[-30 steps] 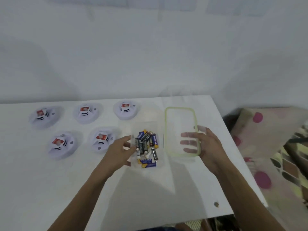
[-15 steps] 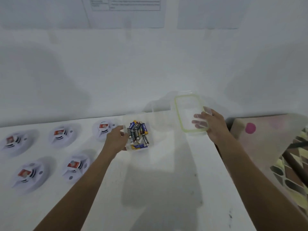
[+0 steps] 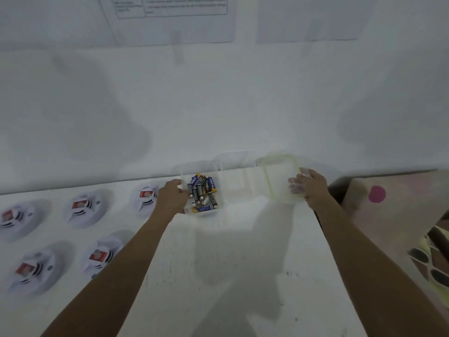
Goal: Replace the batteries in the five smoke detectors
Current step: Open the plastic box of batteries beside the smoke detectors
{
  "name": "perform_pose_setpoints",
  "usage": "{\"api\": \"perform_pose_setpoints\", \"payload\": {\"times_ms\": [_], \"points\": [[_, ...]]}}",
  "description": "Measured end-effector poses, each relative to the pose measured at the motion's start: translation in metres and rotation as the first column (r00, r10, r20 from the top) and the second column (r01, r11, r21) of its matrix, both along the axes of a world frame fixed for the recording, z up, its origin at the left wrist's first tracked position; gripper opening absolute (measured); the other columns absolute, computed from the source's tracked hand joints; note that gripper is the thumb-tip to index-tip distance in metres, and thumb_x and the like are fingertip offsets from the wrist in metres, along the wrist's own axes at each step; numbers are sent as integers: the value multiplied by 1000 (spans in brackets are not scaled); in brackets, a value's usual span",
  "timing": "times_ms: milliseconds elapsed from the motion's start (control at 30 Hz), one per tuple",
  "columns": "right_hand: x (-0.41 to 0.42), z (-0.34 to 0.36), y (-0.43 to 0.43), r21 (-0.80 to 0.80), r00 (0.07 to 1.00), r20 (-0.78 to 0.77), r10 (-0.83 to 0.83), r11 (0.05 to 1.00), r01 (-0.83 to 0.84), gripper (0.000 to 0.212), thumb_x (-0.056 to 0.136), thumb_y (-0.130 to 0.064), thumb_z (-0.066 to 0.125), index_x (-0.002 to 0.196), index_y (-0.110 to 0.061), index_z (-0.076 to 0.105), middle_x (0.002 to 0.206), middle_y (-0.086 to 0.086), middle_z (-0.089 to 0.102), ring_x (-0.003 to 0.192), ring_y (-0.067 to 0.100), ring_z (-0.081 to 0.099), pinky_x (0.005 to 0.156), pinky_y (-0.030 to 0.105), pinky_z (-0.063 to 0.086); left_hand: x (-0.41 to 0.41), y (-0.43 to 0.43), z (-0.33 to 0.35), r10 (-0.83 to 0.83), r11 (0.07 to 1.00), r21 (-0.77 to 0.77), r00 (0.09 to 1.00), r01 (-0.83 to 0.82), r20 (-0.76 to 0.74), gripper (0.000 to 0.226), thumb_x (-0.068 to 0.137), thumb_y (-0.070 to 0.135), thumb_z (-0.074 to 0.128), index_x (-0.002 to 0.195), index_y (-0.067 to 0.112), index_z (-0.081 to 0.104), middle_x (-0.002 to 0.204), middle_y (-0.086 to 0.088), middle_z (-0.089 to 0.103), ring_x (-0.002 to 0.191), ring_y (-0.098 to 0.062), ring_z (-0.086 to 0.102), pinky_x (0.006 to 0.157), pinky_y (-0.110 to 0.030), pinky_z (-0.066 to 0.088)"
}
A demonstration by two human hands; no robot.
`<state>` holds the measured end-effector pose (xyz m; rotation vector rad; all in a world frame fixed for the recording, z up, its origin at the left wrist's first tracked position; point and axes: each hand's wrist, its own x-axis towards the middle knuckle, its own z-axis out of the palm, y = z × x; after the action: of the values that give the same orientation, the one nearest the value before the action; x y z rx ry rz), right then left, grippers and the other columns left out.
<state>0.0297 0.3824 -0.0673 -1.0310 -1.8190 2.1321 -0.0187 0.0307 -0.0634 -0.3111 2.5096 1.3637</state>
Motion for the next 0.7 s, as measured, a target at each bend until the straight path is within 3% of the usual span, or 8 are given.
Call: {"api": "perform_pose_setpoints", "payload": {"times_ms": [67,133,200,267,367,700], "points": [[-4,-7,-5,95,1000,15,15,995,-16,24,89,1,54,112,-5,56,81,13,65,63,22,60,55,27,50,-5,2,0,9,1000,-9,1000,-9,13,46,91,9,57,136,10,46,114,-15,64,86,-28,66,65,-45,60],[-7,-13,-10,302,996,84,-1,953,-24,31,87,-5,57,118,-8,53,94,11,65,75,19,57,66,29,46,-11,3,-1,1,999,-41,1000,-1,3,46,91,11,58,136,11,47,111,-14,66,84,-29,68,67,-46,60],[-9,-19,-12,561,983,181,-13,823,-92,34,90,-12,55,124,-7,52,111,10,59,92,25,55,77,29,41,-15,3,-1,-17,997,-75,1000,15,-26,46,89,12,58,134,12,49,109,-13,67,88,-30,68,67,-47,60],[-11,-26,-12,721,967,254,1,666,-191,37,93,-16,52,128,-4,52,122,14,57,108,31,54,87,32,40,-17,2,-2,-30,995,-101,999,25,-41,46,89,13,60,134,12,50,110,-14,68,90,-30,68,66,-47,60],[-11,-31,-12,787,950,311,-3,562,-255,44,94,-20,53,134,-4,48,127,20,54,117,35,50,97,39,40,-19,2,-1,-29,994,-103,999,24,-46,47,89,13,62,134,11,49,109,-14,68,82,-30,70,65,-47,60],[-2,-19,-19,823,937,350,-4,478,-305,50,95,-25,52,140,-7,40,131,21,47,120,38,43,97,45,39,-20,-1,-3,-16,996,-85,998,10,-69,42,89,15,63,129,10,51,107,-15,67,76,-32,71,66,-47,60]]}}
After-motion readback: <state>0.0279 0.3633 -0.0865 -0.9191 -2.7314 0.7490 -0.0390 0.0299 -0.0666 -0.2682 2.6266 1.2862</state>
